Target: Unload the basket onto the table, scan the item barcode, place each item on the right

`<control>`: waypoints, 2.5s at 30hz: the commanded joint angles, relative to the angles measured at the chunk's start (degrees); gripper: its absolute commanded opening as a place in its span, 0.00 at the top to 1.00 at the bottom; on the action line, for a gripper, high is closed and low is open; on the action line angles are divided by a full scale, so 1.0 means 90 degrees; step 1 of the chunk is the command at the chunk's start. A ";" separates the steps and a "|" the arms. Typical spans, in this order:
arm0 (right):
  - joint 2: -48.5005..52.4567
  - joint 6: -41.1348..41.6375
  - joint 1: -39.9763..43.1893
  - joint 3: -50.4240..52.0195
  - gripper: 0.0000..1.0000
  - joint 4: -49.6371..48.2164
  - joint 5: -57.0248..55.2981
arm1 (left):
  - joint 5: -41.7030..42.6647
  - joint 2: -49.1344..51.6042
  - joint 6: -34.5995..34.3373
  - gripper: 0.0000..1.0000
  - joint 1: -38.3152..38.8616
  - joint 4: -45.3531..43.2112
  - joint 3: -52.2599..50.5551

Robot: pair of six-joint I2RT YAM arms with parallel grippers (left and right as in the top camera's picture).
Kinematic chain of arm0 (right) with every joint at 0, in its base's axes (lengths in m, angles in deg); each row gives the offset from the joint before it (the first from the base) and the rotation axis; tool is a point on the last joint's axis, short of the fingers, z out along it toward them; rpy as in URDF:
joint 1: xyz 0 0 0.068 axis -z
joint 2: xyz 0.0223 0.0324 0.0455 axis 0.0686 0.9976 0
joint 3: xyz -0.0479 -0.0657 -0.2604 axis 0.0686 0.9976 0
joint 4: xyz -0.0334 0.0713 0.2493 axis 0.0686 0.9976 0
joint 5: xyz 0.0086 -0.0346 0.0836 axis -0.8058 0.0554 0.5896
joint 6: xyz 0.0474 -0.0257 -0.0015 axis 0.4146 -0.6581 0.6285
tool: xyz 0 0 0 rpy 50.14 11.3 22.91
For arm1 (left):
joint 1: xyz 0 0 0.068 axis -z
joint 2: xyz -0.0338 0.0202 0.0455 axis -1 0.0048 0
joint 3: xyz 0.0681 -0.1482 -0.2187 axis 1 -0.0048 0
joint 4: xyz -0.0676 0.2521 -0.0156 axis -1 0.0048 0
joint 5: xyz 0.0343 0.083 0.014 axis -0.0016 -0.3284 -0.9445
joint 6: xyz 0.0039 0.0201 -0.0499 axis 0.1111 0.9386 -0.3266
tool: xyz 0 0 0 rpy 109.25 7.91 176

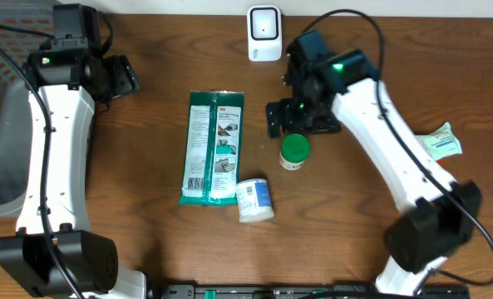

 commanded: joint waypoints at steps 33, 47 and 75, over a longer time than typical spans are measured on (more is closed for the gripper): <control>0.1416 0.0792 0.0007 0.0673 0.23 -0.0444 -0.0474 | -0.0104 -0.0097 0.0036 0.18 -0.0036 0.0010 0.0027; 0.1161 0.0381 0.0114 0.0214 0.51 -0.0325 -0.0476 | -0.0104 -0.0097 0.0036 0.18 -0.0036 0.0010 0.0027; -0.0211 -0.0542 -0.0544 -0.2098 0.99 -0.0772 -0.3143 | -0.0107 -0.0097 0.0036 0.18 -0.0036 0.0010 0.0027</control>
